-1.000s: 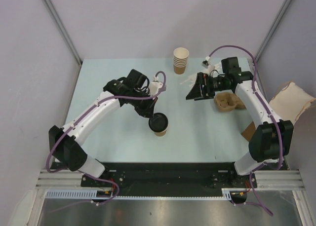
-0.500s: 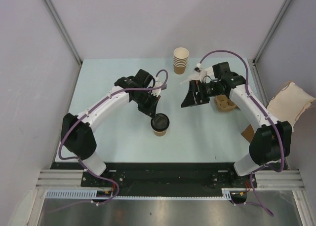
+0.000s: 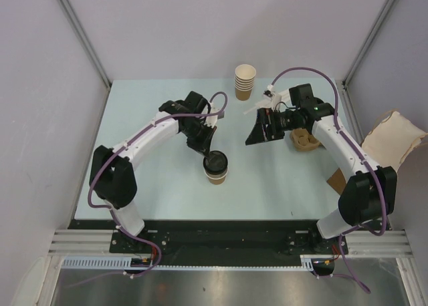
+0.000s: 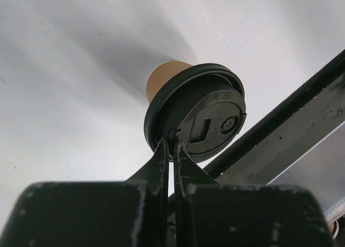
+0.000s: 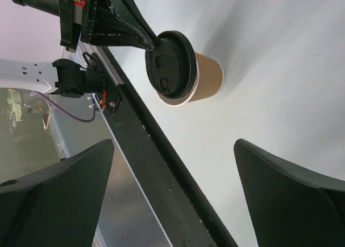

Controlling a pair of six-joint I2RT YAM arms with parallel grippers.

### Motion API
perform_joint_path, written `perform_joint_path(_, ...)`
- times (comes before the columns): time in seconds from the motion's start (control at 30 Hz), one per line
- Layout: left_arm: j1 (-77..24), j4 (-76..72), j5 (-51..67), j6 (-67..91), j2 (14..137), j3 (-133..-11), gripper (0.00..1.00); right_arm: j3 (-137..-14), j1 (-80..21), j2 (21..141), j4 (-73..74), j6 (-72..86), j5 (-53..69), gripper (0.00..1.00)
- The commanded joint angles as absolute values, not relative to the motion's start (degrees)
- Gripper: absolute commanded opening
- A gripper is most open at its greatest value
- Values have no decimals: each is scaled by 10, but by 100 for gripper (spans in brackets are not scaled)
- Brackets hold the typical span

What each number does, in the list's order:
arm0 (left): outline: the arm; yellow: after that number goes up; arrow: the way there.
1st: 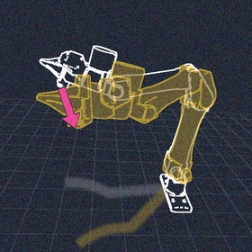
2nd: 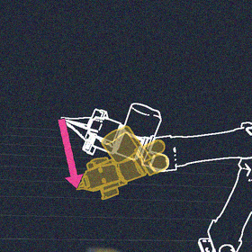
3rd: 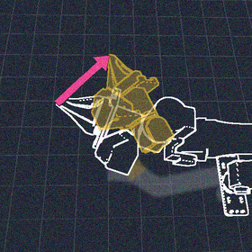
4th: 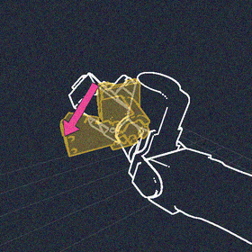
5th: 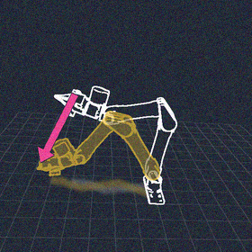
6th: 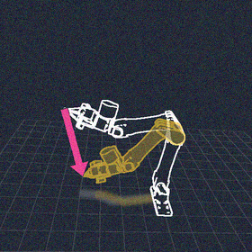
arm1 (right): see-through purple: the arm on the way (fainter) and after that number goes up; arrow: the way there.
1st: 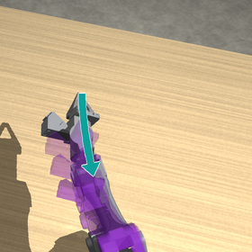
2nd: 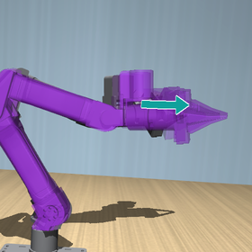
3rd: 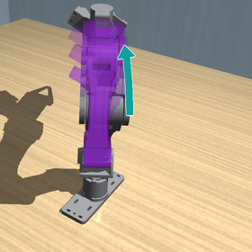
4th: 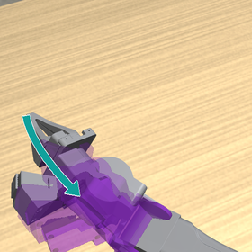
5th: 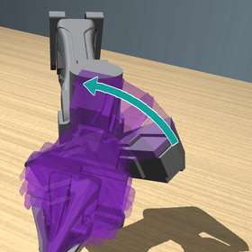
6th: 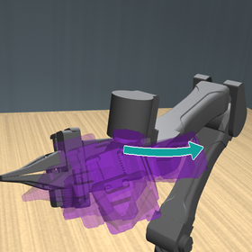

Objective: Pack the takeout coffee

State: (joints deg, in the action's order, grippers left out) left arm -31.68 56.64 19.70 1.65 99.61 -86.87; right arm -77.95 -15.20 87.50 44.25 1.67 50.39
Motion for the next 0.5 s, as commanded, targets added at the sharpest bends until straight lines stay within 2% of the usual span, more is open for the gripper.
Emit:
perform_joint_path(0.0,-314,572,217,26,994,-889,0,-780,-155,852,429,11,505,100)
perform_joint_path(0.47,-314,579,235,22,996,-882,0,-778,-155,853,428,11,509,100)
